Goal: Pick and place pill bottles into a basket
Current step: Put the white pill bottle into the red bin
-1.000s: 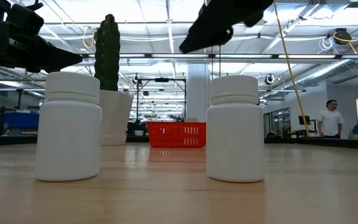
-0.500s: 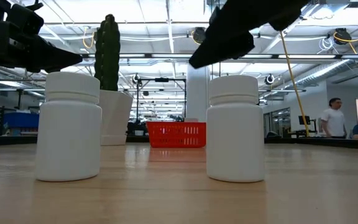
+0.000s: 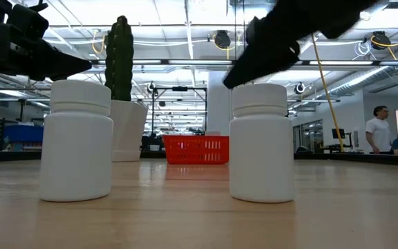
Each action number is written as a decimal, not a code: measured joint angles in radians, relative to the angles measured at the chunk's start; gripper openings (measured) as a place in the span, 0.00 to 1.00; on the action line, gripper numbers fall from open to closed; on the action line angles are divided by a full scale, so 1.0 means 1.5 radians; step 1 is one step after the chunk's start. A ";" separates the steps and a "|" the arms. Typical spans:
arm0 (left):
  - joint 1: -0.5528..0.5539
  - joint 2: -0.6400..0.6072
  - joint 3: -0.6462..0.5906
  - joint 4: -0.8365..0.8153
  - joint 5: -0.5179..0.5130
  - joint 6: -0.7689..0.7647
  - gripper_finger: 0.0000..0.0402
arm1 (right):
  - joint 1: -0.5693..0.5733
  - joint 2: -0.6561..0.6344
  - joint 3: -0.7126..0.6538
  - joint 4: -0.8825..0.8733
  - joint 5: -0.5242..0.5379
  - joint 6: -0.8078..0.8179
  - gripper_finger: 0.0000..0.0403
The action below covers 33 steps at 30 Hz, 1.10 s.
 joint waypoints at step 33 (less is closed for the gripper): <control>0.000 0.000 0.000 0.000 0.000 0.000 0.09 | -0.002 0.000 -0.063 0.072 0.000 0.045 0.40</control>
